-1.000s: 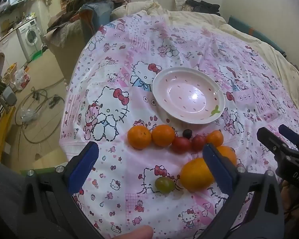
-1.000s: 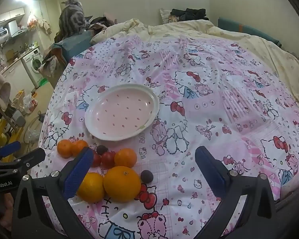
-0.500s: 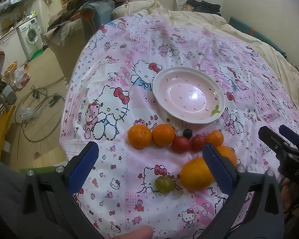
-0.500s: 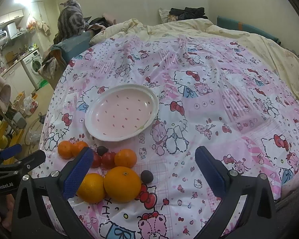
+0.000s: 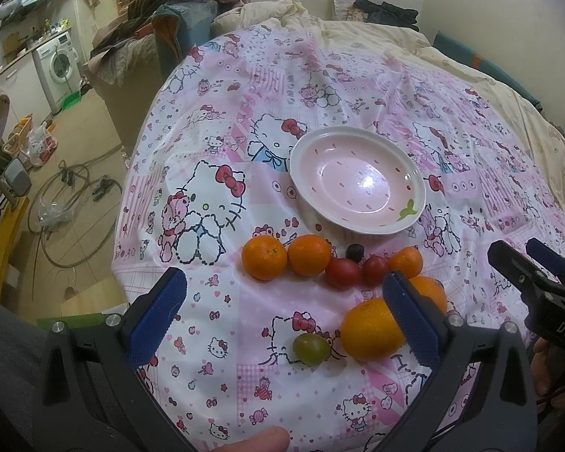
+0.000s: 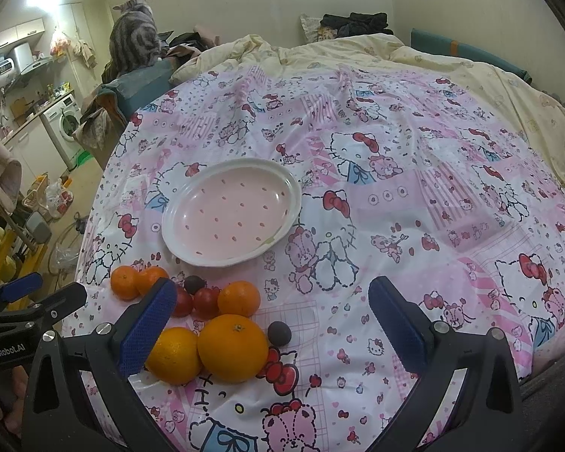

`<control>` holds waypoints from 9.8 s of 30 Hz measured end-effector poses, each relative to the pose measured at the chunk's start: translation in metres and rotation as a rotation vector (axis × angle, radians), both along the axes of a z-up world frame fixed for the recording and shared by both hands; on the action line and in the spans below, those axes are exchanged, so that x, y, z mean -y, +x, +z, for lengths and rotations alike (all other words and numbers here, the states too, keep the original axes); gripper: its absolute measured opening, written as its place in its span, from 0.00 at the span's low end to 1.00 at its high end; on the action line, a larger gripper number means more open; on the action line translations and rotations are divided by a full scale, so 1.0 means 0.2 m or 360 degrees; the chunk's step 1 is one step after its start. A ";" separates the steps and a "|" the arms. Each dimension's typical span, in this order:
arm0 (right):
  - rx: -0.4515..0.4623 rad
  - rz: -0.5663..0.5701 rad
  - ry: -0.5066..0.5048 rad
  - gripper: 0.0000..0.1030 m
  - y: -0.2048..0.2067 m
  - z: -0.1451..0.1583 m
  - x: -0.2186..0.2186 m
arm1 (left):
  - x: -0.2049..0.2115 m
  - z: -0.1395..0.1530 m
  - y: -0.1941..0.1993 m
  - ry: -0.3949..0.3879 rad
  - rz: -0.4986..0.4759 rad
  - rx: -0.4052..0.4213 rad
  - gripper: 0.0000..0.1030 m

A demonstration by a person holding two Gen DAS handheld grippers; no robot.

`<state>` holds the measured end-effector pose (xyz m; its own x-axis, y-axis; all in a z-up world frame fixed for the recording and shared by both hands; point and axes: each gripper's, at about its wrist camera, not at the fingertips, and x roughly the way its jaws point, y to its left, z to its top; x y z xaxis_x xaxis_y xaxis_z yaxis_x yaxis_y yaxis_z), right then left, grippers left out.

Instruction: Organize fruits

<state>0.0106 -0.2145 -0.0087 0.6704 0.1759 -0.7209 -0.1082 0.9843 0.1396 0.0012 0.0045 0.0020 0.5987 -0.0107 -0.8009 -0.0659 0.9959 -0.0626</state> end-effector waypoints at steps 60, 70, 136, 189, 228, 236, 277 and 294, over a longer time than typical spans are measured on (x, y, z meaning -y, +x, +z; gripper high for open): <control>-0.0148 -0.0137 0.0269 1.00 0.06 -0.03 0.17 | -0.22 -0.06 0.17 -0.0148 0.0146 -0.0317 0.99; -0.0208 -0.0142 0.0255 1.00 0.08 -0.06 0.17 | -0.21 -0.34 0.39 -0.0296 0.0130 -0.0678 0.54; -0.0595 0.0292 0.0128 0.57 0.96 -0.25 -0.17 | -0.18 -0.10 0.72 -0.0395 0.0021 -0.0471 0.31; -0.0626 -0.0102 0.0490 0.82 0.79 -0.21 0.37 | 0.16 -0.43 1.28 -0.0294 -0.0083 -0.0497 0.48; -0.0559 0.0002 0.0445 0.82 0.41 -0.08 0.35 | -0.05 -0.02 0.45 -0.0213 -0.0028 -0.0282 0.86; -0.0623 -0.0051 0.0471 0.82 0.36 -0.17 0.35 | -0.10 -0.10 0.36 -0.0243 0.0045 -0.0297 0.86; -0.0843 0.0296 -0.0041 0.79 0.33 -0.37 0.08 | 0.00 -0.34 0.47 -0.0348 0.0062 -0.0551 0.35; -0.0775 0.0608 -0.0410 0.22 0.29 -0.48 -0.18 | -0.02 -0.24 0.44 -0.0361 0.0043 -0.0459 0.35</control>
<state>0.0695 -0.1781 -0.1052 0.1828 0.1182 -0.9760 -0.4401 0.8976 0.0262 0.0900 0.0088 -0.0457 0.3509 -0.1950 -0.9159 -0.1390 0.9564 -0.2568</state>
